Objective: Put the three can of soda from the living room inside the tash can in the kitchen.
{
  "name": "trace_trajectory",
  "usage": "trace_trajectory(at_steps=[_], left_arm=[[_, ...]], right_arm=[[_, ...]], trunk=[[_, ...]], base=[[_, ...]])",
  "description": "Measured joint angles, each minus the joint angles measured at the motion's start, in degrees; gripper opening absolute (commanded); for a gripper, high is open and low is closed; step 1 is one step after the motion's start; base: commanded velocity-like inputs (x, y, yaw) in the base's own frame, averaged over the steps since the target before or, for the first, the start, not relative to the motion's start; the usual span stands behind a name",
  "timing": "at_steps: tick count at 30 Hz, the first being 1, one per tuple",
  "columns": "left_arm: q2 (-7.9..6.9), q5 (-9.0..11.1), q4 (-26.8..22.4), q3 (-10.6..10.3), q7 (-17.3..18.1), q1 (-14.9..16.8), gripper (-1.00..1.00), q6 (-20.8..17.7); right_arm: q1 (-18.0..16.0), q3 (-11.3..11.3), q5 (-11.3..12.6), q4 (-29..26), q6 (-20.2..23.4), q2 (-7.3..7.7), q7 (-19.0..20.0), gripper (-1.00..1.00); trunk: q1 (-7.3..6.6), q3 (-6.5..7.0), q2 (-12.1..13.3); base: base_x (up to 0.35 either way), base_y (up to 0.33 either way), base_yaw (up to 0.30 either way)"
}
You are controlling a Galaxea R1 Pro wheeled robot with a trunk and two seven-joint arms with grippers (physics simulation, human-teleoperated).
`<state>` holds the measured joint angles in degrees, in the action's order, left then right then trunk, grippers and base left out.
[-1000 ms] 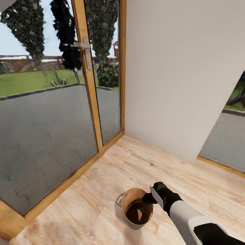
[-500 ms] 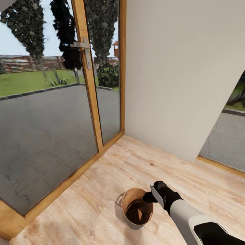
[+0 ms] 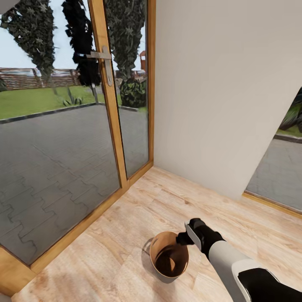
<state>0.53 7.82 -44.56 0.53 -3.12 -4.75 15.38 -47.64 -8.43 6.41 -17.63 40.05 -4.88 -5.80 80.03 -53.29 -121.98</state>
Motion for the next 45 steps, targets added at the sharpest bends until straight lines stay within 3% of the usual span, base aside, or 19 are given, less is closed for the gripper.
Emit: trace_trajectory(at_steps=[13,34,45], left_arm=[[0.0,-0.05,0.06,0.0,-0.02,0.0,1.0,0.0],[-0.07,0.57,-1.16,0.12,0.15,0.0,1.0,-0.64],[-0.09,0.7,-13.41,0.36,0.22,0.0,1.0,-7.56]], right_arm=[[-1.68,0.0,-0.22,-0.04,0.28,0.45,0.06,1.0],[-2.1,0.0,0.05,0.08,0.21,1.59,0.26,1.0],[-2.1,0.0,0.09,0.14,0.12,1.8,0.35,1.0]], trunk=[[0.0,0.0,0.0],[4.61,-3.77,-8.41],[7.02,-5.74,-12.82]], base=[[0.0,0.0,0.0],[0.0,0.0,0.0],[0.0,0.0,0.0]])
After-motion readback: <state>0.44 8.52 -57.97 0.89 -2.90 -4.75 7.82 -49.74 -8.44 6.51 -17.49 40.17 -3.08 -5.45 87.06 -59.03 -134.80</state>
